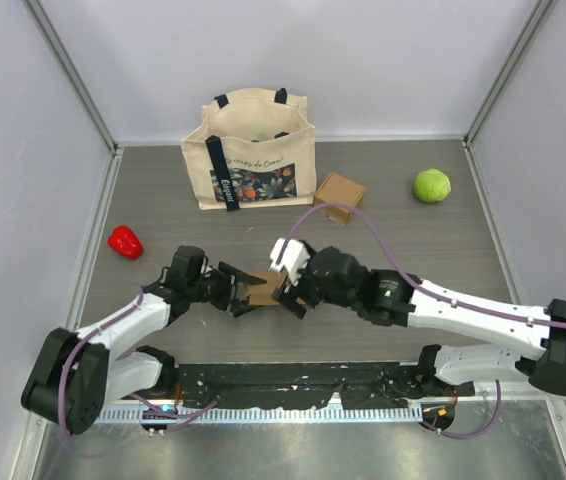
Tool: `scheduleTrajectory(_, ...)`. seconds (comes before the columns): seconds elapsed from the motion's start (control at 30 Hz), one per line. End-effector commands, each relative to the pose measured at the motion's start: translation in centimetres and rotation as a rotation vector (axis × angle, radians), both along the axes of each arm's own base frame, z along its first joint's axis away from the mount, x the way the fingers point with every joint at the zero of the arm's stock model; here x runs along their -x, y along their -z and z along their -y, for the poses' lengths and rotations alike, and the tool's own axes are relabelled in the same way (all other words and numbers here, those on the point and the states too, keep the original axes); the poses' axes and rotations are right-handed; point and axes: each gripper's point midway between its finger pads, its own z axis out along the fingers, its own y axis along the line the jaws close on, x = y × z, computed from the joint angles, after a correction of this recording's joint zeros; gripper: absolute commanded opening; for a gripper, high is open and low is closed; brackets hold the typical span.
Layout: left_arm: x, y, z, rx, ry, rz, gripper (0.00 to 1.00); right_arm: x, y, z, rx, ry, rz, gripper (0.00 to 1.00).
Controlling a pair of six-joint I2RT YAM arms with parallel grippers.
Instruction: Fold the paper box
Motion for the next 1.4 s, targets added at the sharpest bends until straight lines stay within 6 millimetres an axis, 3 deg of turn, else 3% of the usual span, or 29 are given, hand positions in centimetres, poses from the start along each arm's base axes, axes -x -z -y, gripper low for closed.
scheduleTrajectory(0.0,2.1,-1.2,-0.9,0.02,-0.066,-0.192,0.61,1.0,2.6,0.2,0.282,-0.14,0.187,0.82)
scheduleTrajectory(0.17,2.3,-2.0,-0.9,0.02,-0.051,-0.199,0.61,2.5,3.7,-1.9,0.262,-0.258,0.207,0.83)
scheduleTrajectory(0.37,2.2,-2.6,-0.7,0.05,-0.055,-0.192,0.59,2.0,6.1,-3.0,0.337,-0.261,0.252,0.83)
scheduleTrajectory(0.57,2.0,-3.9,-0.4,0.087,-0.047,-0.17,0.59,0.3,7.8,-4.2,0.368,-0.198,0.327,0.83)
scheduleTrajectory(0.73,2.2,-4.0,-0.3,0.105,-0.051,-0.173,0.6,-1.2,8.9,-3.8,0.439,-0.133,0.373,0.81)
scheduleTrajectory(0.83,1.9,-4.4,-0.2,0.144,-0.06,-0.155,0.63,-2.1,9.0,-3.0,0.475,-0.068,0.393,0.74)
scheduleTrajectory(0.97,1.6,-4.6,-0.2,0.176,-0.063,-0.092,0.8,-2.4,8.0,-2.3,0.442,-0.019,0.408,0.61)
scheduleTrajectory(1.03,0.7,-6.3,0.0,0.229,-0.055,0.032,0.89,-2.0,8.1,-2.4,0.436,-0.044,0.39,0.55)
scheduleTrajectory(1.17,-0.8,-7.0,-2.5,0.113,-0.031,0.271,0.93,-0.7,8.5,-1.9,0.476,-0.113,0.29,0.49)
scheduleTrajectory(1.2,-0.3,-5.7,-3.7,0.029,-0.044,0.247,0.94,-0.4,8.4,-1.7,0.472,-0.131,0.255,0.49)
scheduleTrajectory(1.23,-1.1,-6.1,-5.2,-0.079,-0.017,0.386,0.94,-0.4,8.0,-1.9,0.452,-0.144,0.22,0.49)
scheduleTrajectory(1.3,-0.8,-4.8,-8.0,-0.283,-0.052,0.402,0.94,-0.4,8.5,-1.2,0.429,-0.177,0.1,0.48)
scheduleTrajectory(1.37,-1.4,-6.4,-9.7,-0.444,-0.01,0.565,0.85,-1.2,9.6,0.0,0.428,-0.173,-0.022,0.49)
